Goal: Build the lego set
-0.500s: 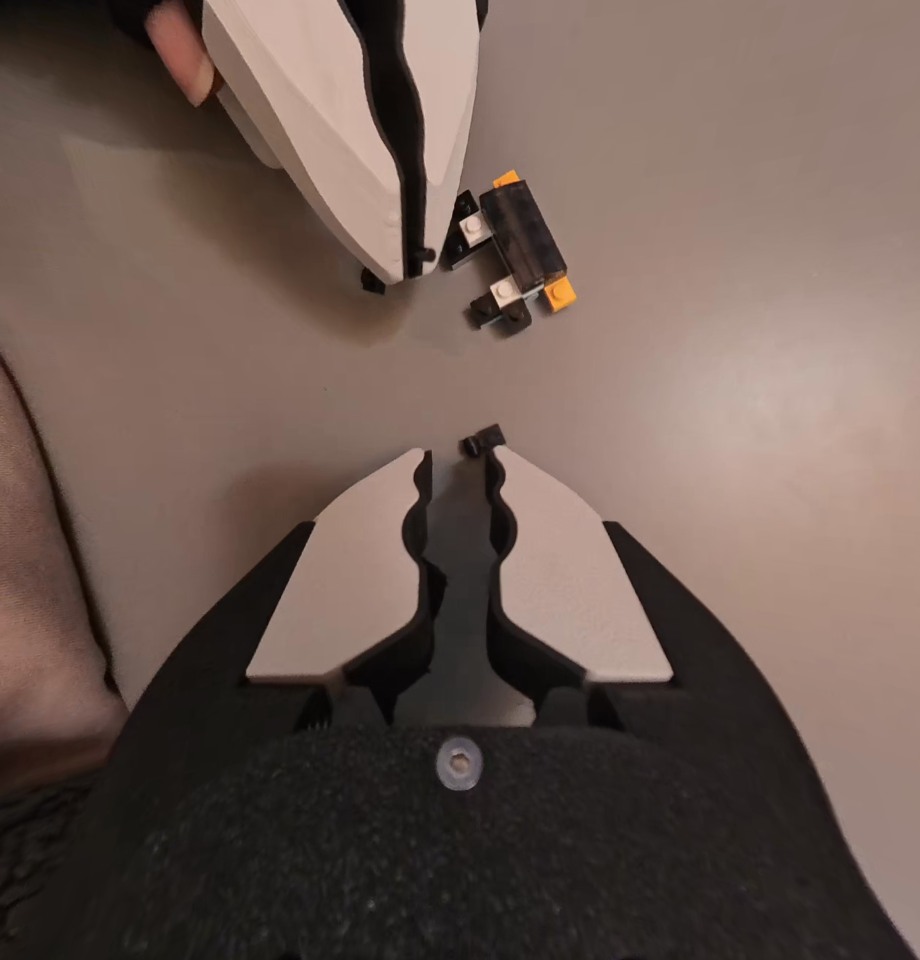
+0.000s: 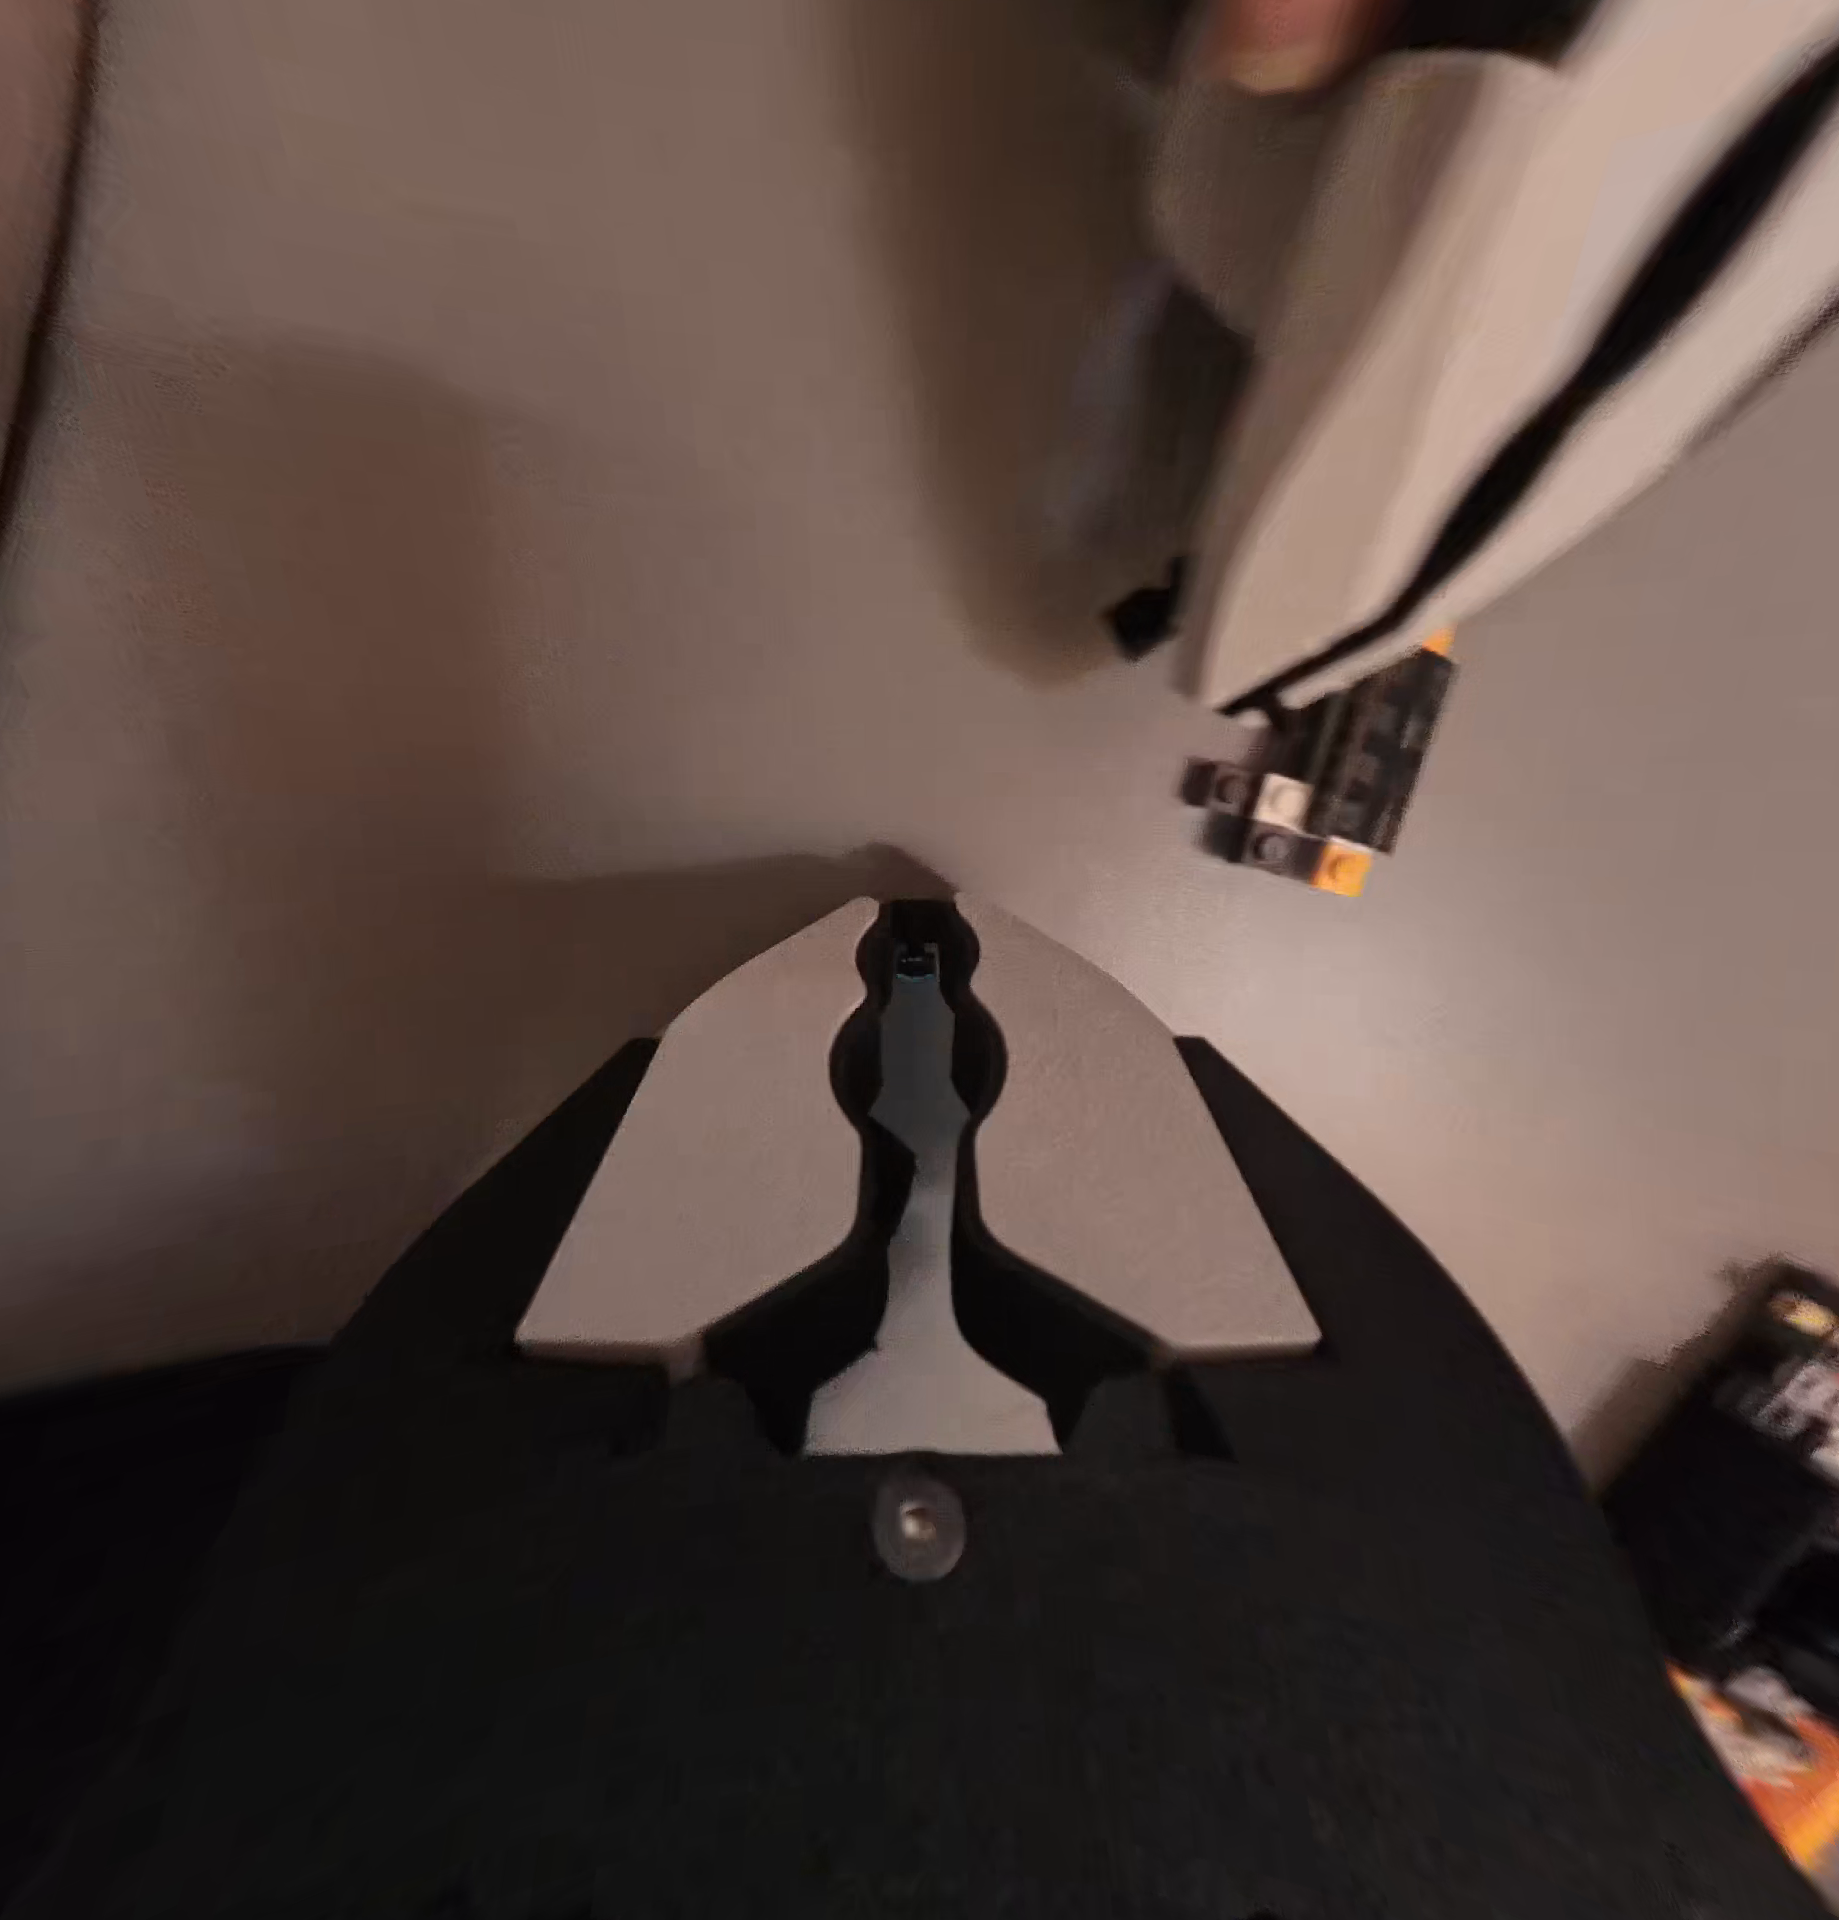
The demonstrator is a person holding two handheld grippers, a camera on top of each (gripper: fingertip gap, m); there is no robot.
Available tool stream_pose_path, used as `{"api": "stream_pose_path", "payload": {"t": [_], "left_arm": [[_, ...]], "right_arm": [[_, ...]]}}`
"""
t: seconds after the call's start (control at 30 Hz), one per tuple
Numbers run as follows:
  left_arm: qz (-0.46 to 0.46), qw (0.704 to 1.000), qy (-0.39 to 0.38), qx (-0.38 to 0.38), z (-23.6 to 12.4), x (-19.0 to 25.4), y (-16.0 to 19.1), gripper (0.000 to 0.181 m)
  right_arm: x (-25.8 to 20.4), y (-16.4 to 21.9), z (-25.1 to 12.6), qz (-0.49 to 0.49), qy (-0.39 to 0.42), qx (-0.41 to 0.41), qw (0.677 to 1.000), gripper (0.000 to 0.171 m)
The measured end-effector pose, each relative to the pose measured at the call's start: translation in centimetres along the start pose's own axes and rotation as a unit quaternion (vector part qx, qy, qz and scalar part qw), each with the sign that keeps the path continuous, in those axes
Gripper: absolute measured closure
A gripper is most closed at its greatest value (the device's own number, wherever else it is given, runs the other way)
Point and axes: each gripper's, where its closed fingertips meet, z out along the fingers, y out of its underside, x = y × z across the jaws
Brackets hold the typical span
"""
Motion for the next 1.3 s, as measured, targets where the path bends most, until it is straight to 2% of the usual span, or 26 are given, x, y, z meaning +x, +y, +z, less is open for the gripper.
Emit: {"api": "stream_pose_path", "payload": {"t": [0.1, 0.17, 0.3, 0.4, 0.57, 0.8, 1.0, 1.3], "left_arm": [[-0.001, 1.0, 0.0, 0.001, 0.0, 0.0, 0.0, 0.179], [0.001, 1.0, -0.001, 0.0, 0.0, 0.0, 0.0, 0.179], [0.0, 1.0, 0.0, 0.0, 0.0, 0.0, 0.0, 0.179], [-0.002, 1.0, 0.002, 0.002, 0.0, 0.0, -0.1, 0.179], [-0.003, 1.0, 0.007, 0.002, 0.0, 0.2, 0.0, 0.179], [0.005, 1.0, 0.0, -0.007, 0.2, 0.3, 0.3, 0.179], [0.004, 1.0, 0.003, -0.009, 0.2, 0.4, 0.4, 0.179], [0.007, 0.999, 0.017, -0.028, 0.5, 0.9, 0.9, 0.179]], "right_arm": [[-0.5, 1.0, -1.2, -0.039, -0.006, -0.027, 0.999, 0.158], [-0.5, 1.0, -2.3, -0.007, 0.0, -0.005, 1.0, 0.156], [-0.7, 1.9, -2.6, 0.156, 0.045, 0.03, 0.986, 0.154], [-2.6, 1.0, -1.8, 0.297, 0.043, 0.087, 0.95, 0.157], [-2.8, 0.9, -0.9, 0.379, 0.085, 0.12, 0.914, 0.154], [-0.7, 1.3, -0.7, 0.382, 0.11, 0.119, 0.91, 0.147], [-0.2, 1.7, -0.7, 0.379, 0.138, 0.122, 0.907, 0.148], [0.1, 1.5, -0.5, 0.306, 0.11, 0.136, 0.936, 0.156]]}}
